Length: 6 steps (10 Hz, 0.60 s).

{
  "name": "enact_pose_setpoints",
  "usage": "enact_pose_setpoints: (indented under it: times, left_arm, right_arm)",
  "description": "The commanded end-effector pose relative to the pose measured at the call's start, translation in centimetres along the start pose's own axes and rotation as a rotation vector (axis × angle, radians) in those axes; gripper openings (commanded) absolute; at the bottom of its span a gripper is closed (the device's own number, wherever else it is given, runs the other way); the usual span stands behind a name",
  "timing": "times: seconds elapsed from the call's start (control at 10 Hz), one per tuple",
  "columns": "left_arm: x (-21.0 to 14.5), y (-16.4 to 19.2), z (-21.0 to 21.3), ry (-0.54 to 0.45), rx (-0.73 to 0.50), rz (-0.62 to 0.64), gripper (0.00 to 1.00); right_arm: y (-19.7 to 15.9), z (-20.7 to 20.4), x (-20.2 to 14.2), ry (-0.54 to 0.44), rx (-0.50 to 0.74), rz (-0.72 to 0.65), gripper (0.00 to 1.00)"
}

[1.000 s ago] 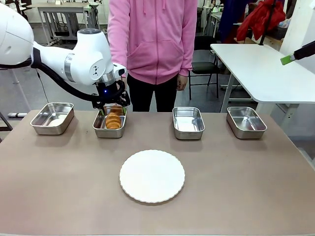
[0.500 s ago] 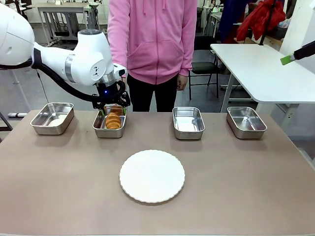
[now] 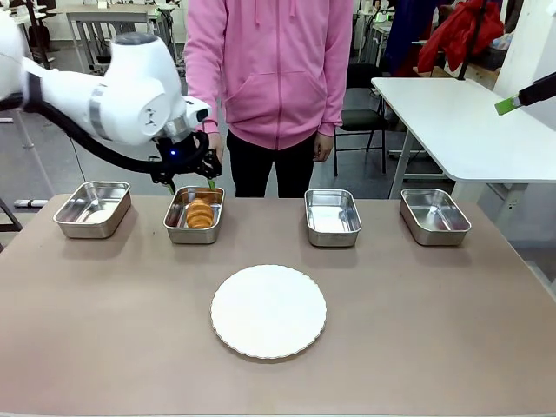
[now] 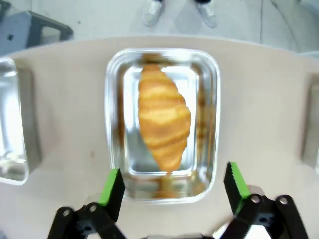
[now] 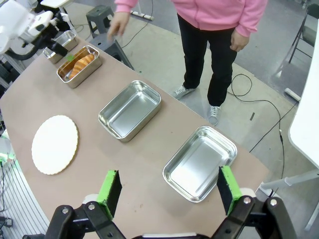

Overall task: Place the bread in the container.
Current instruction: Place the Butter Roll into the Airtight Container indicated by the human.

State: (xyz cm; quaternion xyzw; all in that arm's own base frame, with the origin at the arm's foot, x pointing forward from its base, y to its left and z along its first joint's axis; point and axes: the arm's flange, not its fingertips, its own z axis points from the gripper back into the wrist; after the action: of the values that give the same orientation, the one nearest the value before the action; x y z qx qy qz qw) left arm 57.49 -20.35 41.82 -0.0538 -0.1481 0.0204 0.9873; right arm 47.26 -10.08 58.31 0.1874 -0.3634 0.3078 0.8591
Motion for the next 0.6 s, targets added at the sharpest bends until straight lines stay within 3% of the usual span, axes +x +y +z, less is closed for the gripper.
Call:
enact_pose_setpoints:
  times: [0.0, 0.5]
  left_arm:
    - [-5.4, 2.8, 4.1, -0.059, -0.049, -0.024, 1.0]
    - [-17.3, 2.4, 9.4, -0.157, -0.088, -0.057, 1.0]
  right_arm:
    - [0.1, 0.0, 0.0, -0.019, 0.009, 0.0, 1.0]
    - [0.1, 0.0, 0.0, -0.019, 0.009, 0.0, 1.0]
